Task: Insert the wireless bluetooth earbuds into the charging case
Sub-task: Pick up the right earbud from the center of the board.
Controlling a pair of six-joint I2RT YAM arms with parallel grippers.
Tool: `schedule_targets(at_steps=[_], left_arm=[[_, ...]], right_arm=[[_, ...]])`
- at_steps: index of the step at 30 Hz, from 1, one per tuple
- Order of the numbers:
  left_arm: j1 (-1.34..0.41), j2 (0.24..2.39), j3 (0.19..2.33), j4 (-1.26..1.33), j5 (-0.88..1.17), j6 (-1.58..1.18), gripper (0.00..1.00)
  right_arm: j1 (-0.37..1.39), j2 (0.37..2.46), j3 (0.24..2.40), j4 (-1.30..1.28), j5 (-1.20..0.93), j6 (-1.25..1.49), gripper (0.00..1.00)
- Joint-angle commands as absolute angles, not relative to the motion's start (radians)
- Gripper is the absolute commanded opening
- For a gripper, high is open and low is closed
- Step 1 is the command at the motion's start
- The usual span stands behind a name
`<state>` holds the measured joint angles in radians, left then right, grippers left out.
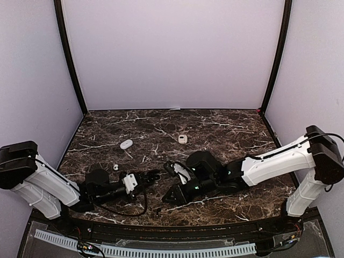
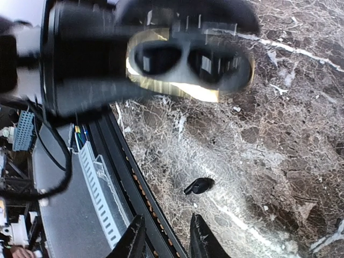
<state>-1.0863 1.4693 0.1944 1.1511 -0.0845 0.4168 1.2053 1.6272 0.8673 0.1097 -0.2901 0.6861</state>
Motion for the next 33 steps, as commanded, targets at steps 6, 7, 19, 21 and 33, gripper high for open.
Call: schedule_targets(at_steps=[6, 7, 19, 21, 33], left_arm=[[-0.968, 1.346, 0.138, 1.175, -0.003, 0.224, 0.05], [-0.960, 1.340, 0.135, 1.176, 0.004, 0.211, 0.05], [-0.927, 1.306, 0.102, 1.213, 0.033, 0.181, 0.05], [-0.927, 1.312, 0.104, 1.216, 0.034, 0.180, 0.05], [-0.919, 1.319, 0.105, 1.219, 0.026, 0.177, 0.05]], right_arm=[[1.309, 1.694, 0.856, 0.152, -0.118, 0.298, 0.31], [1.308, 1.709, 0.846, 0.178, -0.109, 0.266, 0.32], [1.308, 1.827, 0.786, 0.352, -0.084, 0.041, 0.35], [1.308, 1.843, 0.788, 0.358, -0.073, 0.029, 0.35], [1.309, 1.915, 0.848, 0.338, -0.059, -0.032, 0.31]])
